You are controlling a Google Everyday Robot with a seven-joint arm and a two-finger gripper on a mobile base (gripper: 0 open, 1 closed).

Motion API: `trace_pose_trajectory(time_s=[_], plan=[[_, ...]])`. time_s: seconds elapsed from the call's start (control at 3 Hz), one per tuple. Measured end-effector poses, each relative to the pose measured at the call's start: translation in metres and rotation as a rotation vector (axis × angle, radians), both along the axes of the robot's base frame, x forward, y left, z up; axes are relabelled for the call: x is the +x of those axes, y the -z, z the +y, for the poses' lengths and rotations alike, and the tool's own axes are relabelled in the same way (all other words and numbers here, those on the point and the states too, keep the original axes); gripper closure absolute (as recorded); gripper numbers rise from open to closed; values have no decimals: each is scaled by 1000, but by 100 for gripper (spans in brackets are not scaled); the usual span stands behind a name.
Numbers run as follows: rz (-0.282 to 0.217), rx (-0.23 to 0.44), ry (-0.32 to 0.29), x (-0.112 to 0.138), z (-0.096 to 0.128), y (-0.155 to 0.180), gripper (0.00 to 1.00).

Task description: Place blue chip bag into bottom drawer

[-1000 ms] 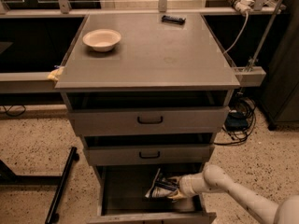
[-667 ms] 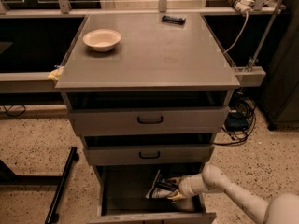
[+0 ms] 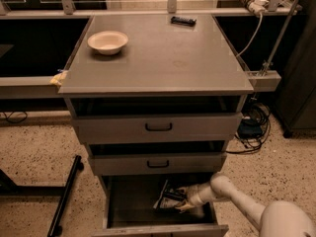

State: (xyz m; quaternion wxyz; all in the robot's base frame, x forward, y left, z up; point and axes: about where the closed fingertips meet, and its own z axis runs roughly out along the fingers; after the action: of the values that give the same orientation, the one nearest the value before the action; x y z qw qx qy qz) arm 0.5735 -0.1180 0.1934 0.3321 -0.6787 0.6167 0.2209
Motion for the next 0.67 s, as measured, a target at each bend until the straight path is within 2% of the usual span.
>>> trace_pose_trajectory(time_s=[0.33,0.67], plan=[[0,0,0,0,0,0,90],[0,0,0,0,0,0,67]])
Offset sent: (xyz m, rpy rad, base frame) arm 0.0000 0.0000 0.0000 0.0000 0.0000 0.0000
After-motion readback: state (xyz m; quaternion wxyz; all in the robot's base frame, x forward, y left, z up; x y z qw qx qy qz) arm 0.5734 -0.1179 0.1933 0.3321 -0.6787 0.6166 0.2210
